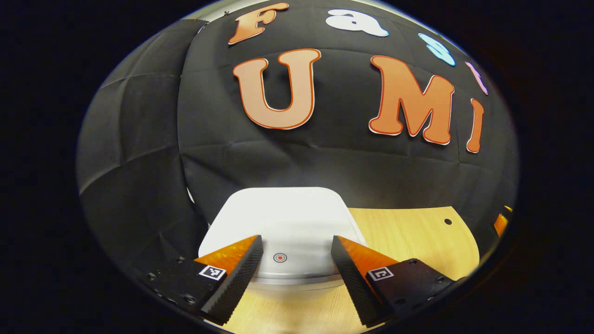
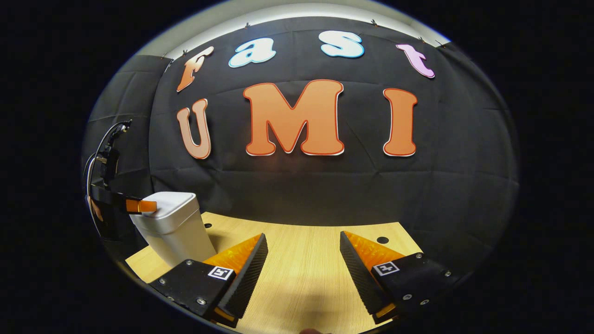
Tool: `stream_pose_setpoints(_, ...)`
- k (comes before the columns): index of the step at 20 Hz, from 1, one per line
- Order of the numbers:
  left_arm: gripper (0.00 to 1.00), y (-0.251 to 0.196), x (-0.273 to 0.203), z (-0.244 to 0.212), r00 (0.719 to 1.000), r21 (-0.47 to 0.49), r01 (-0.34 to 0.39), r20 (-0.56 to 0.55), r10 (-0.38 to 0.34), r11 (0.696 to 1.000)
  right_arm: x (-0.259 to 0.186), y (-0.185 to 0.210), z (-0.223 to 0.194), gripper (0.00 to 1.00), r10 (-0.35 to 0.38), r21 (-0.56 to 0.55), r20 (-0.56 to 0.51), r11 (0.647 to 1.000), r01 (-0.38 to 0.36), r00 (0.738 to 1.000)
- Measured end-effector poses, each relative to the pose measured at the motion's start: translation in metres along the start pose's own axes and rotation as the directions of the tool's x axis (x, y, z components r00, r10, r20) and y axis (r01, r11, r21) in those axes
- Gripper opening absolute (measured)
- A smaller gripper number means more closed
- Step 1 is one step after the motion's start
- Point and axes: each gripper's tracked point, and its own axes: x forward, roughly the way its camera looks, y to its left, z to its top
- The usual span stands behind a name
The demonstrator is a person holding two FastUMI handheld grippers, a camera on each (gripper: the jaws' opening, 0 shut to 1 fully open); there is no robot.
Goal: Press the lid of the desktop garbage bin to open it, pick up the crumpled paper on the desktop and throw it into the bin, then pick up the pop can on the desktop and drop it into the bin, and finally close the garbage bin lid.
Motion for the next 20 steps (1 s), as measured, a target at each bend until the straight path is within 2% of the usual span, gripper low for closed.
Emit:
stream_pose_setpoints(2, 0.95, -0.008, -0.009, 0.012, 0.998, -0.013, 0.006, 0.056, -0.005, 1.0, -0.003, -0.006, 0.002, 0.93, -0.008, 0.001, 0.007, 1.0, 0.008, 1.0)
stream_pose_setpoints(5, 0.94, -0.016, -0.029, 0.036, 0.989, 0.02, -0.016, 0.148, 0.013, 1.0, -0.006, -0.011, 0.004, 0.93, -0.016, 0.008, 0.01, 1.0, 0.016, 1.0)
stream_pose_setpoints(12, 0.94, -0.074, -0.063, 0.063, 0.959, -0.011, 0.06, 0.278, -0.055, 0.998, -0.015, -0.014, 0.01, 0.93, -0.022, 0.007, 0.032, 1.0, 0.022, 0.999)
stream_pose_setpoints(20, 0.94, -0.132, -0.088, 0.055, 0.935, 0.003, 0.15, 0.324, -0.143, 0.989, -0.024, -0.017, 0.013, 0.93, -0.026, 0.011, 0.047, 1.0, 0.026, 0.999)
